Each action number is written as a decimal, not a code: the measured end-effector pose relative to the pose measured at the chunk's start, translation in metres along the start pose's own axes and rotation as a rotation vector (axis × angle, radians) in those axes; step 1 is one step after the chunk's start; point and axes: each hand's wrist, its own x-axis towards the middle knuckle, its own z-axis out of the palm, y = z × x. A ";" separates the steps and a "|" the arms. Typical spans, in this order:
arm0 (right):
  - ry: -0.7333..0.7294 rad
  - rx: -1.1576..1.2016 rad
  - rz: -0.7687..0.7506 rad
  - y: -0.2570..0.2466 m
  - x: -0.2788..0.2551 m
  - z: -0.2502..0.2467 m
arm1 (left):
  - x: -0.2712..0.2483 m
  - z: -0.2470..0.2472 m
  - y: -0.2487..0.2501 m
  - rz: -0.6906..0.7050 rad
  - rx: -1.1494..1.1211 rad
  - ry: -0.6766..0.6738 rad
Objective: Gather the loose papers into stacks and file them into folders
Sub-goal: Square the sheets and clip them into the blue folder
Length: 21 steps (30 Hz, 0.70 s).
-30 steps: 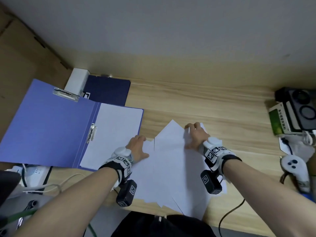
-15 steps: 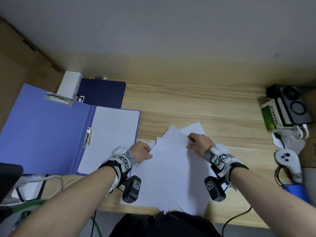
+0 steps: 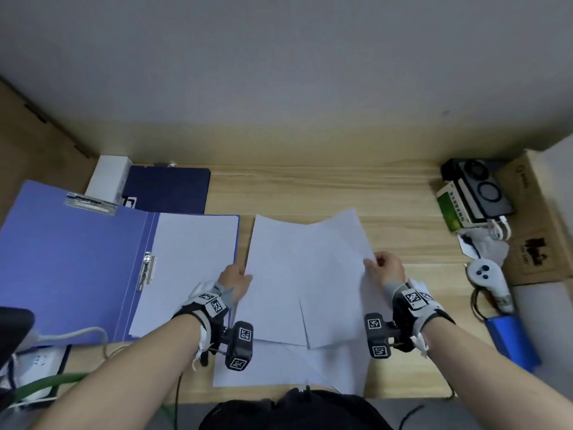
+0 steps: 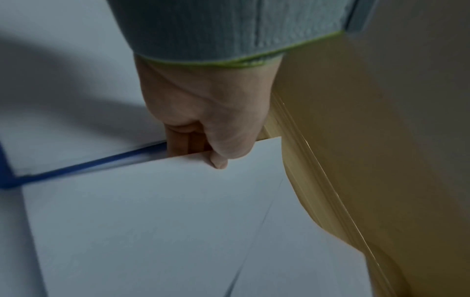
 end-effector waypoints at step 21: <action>0.008 0.219 0.067 0.042 -0.052 -0.011 | -0.019 0.006 -0.027 0.524 0.571 -0.089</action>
